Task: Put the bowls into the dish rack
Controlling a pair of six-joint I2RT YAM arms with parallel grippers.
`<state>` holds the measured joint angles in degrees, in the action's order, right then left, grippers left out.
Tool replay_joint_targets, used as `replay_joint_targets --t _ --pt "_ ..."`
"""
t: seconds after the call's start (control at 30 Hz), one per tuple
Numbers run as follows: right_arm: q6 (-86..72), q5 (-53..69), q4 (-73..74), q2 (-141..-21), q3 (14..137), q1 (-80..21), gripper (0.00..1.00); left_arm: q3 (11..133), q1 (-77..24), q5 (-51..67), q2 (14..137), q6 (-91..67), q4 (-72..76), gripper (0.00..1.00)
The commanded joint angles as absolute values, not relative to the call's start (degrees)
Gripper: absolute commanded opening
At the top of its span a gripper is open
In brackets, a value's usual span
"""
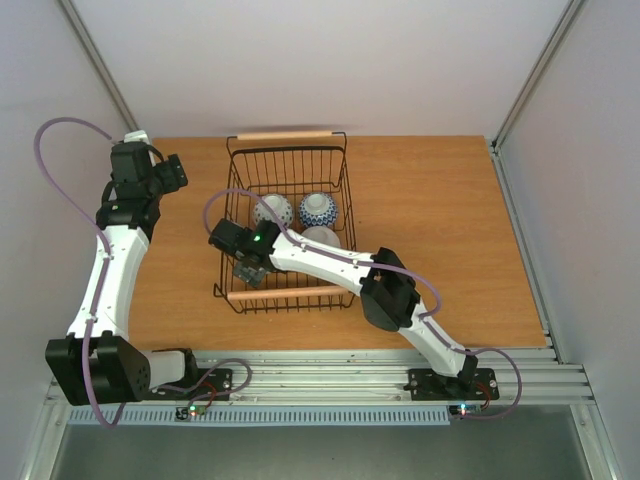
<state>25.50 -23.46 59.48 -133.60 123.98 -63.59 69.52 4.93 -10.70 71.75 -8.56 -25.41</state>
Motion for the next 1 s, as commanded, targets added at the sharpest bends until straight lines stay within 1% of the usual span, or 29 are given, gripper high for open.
replay_joint_targets --t 0.0,0.37,0.5,0.57,0.67,0.73,0.83,0.9,0.97 --pt "24.21 -21.04 57.10 -128.20 121.50 -64.34 0.99 68.78 5.36 -9.81 71.02 -8.61 -21.88 0.94" --pt "19.71 -20.83 50.12 -114.79 110.41 -61.48 0.99 68.84 5.36 -3.97 70.96 -8.49 -22.35 0.94" --pt "16.25 -20.90 47.75 -109.17 104.08 -57.65 0.99 68.69 5.42 3.35 71.14 -7.43 -22.48 0.94" --pt "14.37 -20.70 46.09 -105.36 99.93 -55.59 0.97 68.41 5.38 7.55 71.32 -7.05 -22.29 0.94" --pt "11.62 -20.72 44.08 -99.04 93.90 -52.58 0.88 67.91 5.36 12.86 71.82 -7.10 -21.83 0.93" --pt "10.08 -22.31 43.69 -94.99 90.29 -51.16 0.78 67.56 5.36 14.90 72.33 -7.46 -21.44 0.92" --pt "7.89 -25.70 44.03 -88.67 85.64 -49.78 0.66 67.25 5.32 17.27 73.34 -9.27 -21.09 0.90" --pt "5.89 -27.39 44.71 -84.70 82.44 -48.93 0.61 67.21 5.36 18.54 74.14 -10.10 -21.12 0.89" --pt "3.74 -29.09 45.90 -80.68 79.22 -48.05 0.59 67.29 5.28 19.75 74.87 -10.83 -21.21 0.87"
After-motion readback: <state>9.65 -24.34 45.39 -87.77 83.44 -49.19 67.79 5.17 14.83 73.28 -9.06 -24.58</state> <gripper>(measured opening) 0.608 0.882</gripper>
